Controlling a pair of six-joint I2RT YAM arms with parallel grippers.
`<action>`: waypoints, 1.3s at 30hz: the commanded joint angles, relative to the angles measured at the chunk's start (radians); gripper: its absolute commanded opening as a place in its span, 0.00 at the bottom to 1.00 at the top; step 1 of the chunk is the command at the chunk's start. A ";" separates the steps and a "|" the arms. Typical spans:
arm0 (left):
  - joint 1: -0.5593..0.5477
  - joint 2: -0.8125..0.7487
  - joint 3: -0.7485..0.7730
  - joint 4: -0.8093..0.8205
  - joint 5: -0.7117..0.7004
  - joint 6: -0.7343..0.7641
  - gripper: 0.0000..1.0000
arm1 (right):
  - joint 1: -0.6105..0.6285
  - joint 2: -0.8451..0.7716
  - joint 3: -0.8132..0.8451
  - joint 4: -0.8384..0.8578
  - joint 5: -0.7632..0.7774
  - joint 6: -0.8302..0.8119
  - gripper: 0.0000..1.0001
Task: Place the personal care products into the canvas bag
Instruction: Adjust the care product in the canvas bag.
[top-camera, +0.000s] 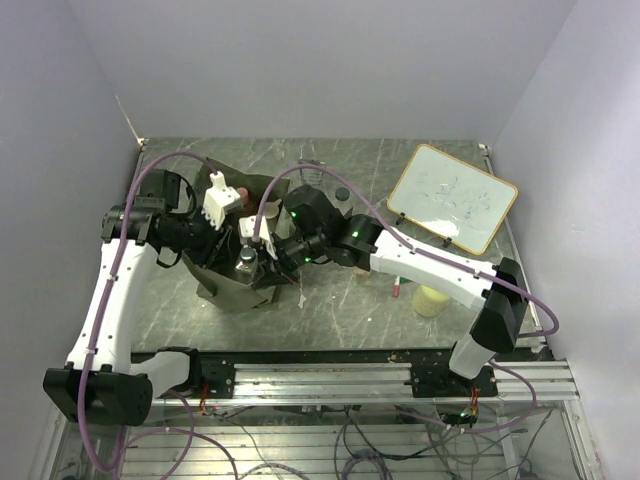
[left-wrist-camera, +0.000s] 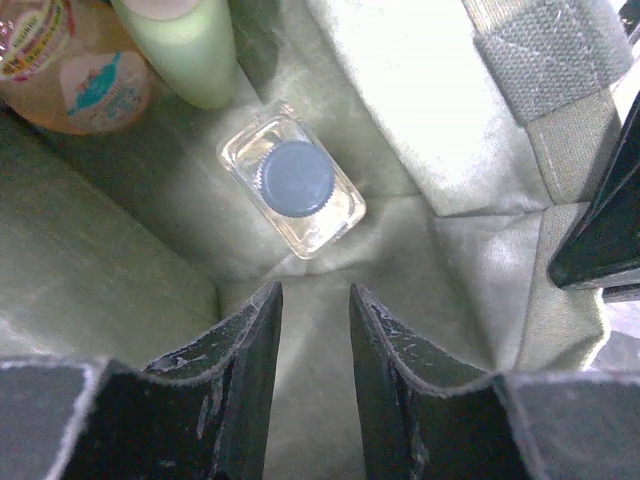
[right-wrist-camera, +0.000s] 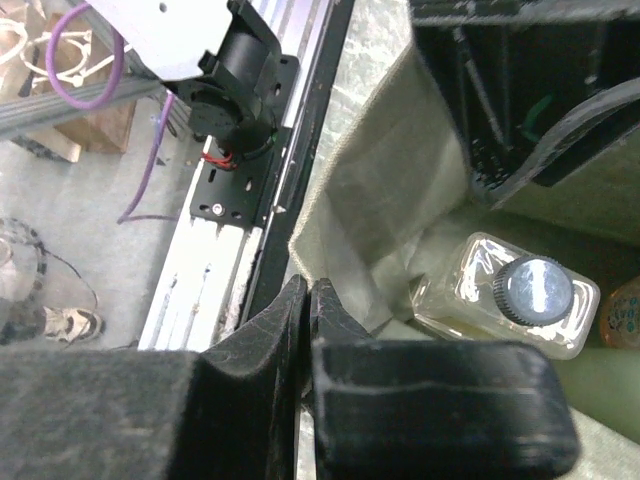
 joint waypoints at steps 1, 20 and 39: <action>0.009 0.028 -0.002 0.047 -0.036 0.085 0.44 | -0.025 0.034 -0.066 -0.056 0.068 -0.075 0.01; 0.001 0.098 -0.048 0.137 -0.075 0.195 0.61 | -0.106 0.135 -0.146 0.048 0.051 -0.075 0.00; -0.014 0.150 -0.062 0.199 -0.058 0.304 0.89 | -0.086 0.174 -0.121 0.115 0.089 0.011 0.00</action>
